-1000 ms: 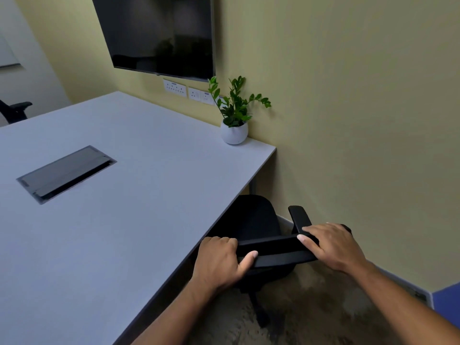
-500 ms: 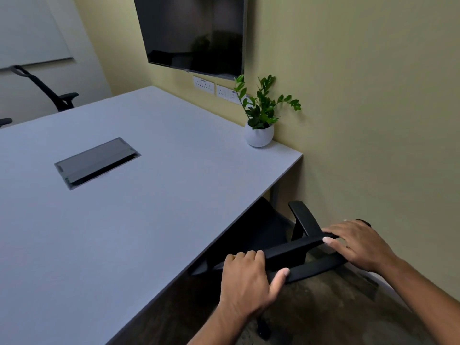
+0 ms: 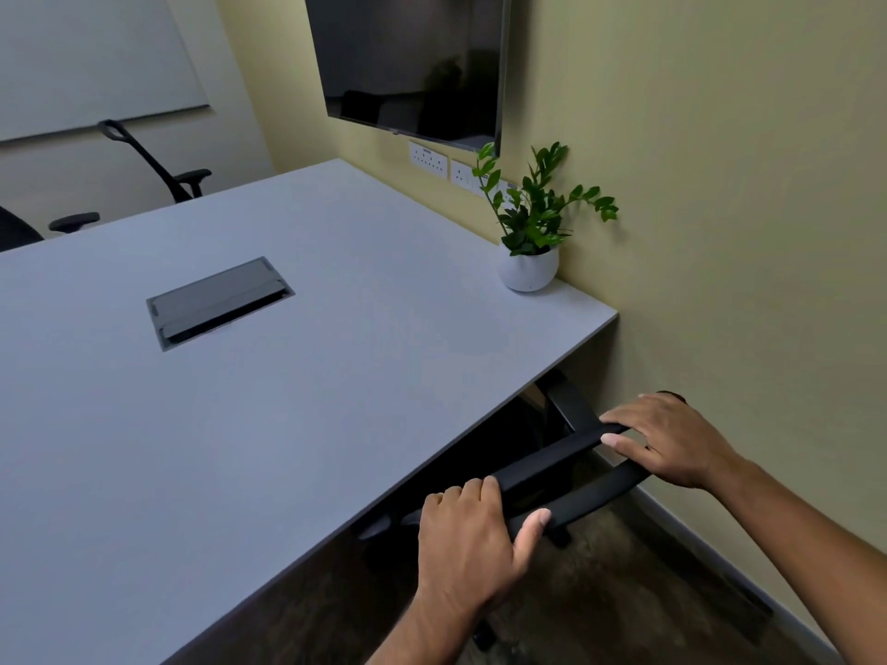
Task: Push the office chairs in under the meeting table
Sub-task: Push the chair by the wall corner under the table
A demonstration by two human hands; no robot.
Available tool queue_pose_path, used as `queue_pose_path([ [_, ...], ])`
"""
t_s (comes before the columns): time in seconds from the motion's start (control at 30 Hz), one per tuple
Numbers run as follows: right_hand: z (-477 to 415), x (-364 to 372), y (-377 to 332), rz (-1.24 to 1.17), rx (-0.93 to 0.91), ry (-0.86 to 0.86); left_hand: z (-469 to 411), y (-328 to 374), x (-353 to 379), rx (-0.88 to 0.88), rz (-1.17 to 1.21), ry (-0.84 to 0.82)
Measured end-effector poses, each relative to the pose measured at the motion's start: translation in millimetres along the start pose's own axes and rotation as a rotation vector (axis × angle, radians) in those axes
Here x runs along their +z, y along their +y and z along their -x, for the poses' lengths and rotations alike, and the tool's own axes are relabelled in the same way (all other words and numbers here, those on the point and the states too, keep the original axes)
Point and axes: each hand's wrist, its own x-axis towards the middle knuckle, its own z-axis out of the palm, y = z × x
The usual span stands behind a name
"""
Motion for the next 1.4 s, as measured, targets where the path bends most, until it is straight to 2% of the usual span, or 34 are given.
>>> queue_pose_path([
  [0.57,-93,11,80,-0.058,-0.097,-0.016,-70,44,17,-0.155,-0.027,0.035],
  [0.87,-129,21,87,-0.057,-0.168,0.048,-99,29,24,-0.227,-0.05,0.036],
  [1.4,-158,29,101,-0.032,-0.166,0.027,-123,28,23,-0.269,-0.033,-0.036],
])
